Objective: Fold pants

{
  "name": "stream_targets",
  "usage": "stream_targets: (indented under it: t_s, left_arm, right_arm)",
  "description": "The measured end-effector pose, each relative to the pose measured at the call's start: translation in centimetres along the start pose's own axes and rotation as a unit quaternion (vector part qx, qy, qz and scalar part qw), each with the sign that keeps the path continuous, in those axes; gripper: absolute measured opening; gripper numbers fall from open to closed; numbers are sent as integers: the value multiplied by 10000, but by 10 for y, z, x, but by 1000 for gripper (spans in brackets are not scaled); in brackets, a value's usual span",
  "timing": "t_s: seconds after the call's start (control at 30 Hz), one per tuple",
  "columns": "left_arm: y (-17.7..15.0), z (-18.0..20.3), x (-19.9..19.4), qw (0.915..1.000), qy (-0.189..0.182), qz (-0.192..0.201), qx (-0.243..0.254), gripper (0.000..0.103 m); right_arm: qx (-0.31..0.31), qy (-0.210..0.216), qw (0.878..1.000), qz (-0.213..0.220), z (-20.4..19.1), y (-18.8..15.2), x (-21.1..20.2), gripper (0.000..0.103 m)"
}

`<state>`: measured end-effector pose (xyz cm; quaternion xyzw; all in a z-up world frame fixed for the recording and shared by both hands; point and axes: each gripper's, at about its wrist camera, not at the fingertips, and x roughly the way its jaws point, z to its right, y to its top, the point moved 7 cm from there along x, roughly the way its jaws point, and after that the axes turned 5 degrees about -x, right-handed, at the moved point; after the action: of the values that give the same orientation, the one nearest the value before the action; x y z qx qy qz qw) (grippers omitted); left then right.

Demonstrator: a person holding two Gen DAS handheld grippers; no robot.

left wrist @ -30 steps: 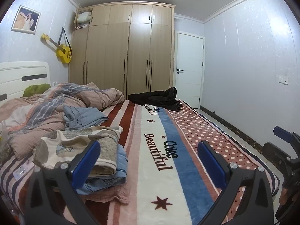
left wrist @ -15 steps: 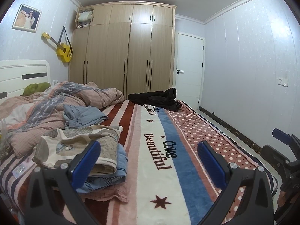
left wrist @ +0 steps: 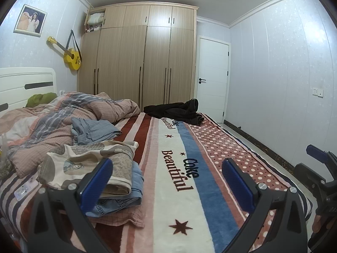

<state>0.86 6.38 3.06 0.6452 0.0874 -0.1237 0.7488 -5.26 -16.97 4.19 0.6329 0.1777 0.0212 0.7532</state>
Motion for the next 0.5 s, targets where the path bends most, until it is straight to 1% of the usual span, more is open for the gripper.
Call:
stream_targets:
  t_s: [0.5]
  left_arm:
    - [0,0,0,10000,17,5,19,102]
  right_arm:
    - [13,20,10000,-2,2,-1,-1,102]
